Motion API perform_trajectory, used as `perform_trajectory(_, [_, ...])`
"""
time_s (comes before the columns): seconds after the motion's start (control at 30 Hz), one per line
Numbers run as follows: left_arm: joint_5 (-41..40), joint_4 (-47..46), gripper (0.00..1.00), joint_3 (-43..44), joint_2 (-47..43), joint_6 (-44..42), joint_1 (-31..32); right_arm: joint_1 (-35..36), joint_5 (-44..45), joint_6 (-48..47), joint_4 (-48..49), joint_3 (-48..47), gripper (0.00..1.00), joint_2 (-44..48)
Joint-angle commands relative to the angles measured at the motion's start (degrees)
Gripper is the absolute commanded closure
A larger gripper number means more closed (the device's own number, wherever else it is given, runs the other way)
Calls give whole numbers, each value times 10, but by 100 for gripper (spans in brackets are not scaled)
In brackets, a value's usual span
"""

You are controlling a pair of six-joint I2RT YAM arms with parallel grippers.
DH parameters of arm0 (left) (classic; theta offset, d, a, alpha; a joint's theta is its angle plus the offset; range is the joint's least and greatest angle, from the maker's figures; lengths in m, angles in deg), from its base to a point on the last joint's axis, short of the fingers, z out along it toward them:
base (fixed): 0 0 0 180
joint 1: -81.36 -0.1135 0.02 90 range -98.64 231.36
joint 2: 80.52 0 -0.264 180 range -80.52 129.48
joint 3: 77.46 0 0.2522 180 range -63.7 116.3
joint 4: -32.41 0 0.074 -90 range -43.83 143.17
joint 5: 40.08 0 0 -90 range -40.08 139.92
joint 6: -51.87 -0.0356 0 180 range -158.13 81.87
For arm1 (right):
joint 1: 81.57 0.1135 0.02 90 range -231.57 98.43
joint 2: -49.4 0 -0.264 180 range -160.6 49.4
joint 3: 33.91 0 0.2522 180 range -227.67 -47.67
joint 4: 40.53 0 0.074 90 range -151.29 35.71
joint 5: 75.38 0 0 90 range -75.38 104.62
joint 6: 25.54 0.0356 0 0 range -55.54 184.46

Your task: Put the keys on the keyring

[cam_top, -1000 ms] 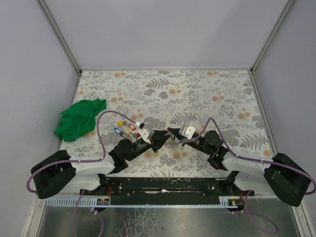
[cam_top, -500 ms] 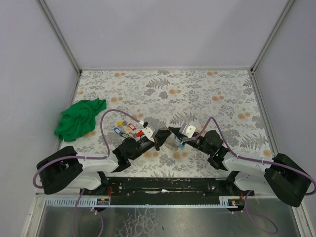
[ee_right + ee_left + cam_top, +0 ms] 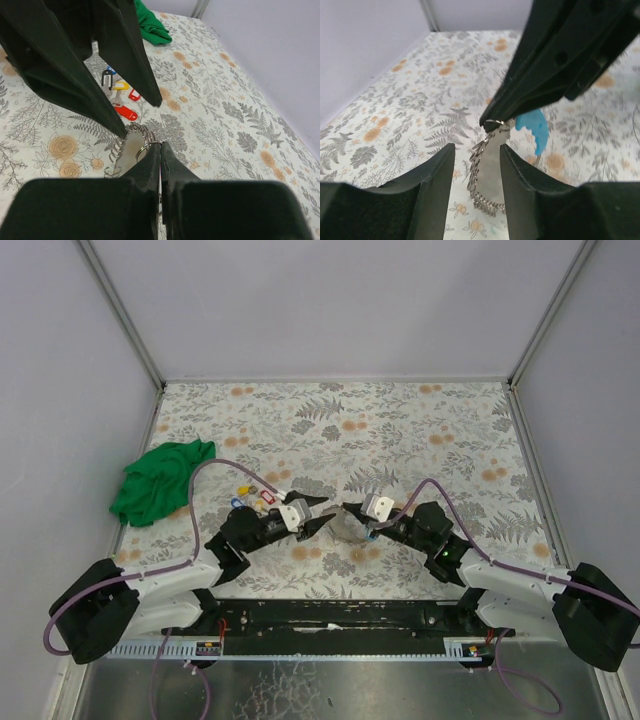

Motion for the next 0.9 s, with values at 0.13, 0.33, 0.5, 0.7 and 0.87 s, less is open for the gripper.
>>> perform_trajectory(0.13, [241, 162, 58, 83, 19, -103, -64, 0, -49, -31, -32, -51, 100, 23])
perform_trajectory(0.33, [270, 171, 58, 115, 56, -94, -68, 0, -60, -34, -38, -53, 100, 21])
perform_trajectory(0.5, [284, 207, 63, 143, 87, -94, -72, 0, -60, -36, -37, -51, 100, 29])
perform_trajectory(0.7, [279, 213, 68, 157, 111, -79, -76, 0, -62, -35, -32, -50, 100, 35])
perform_trajectory(0.87, [281, 173, 74, 147, 121, -52, -79, 0, -65, -25, -11, -44, 100, 35])
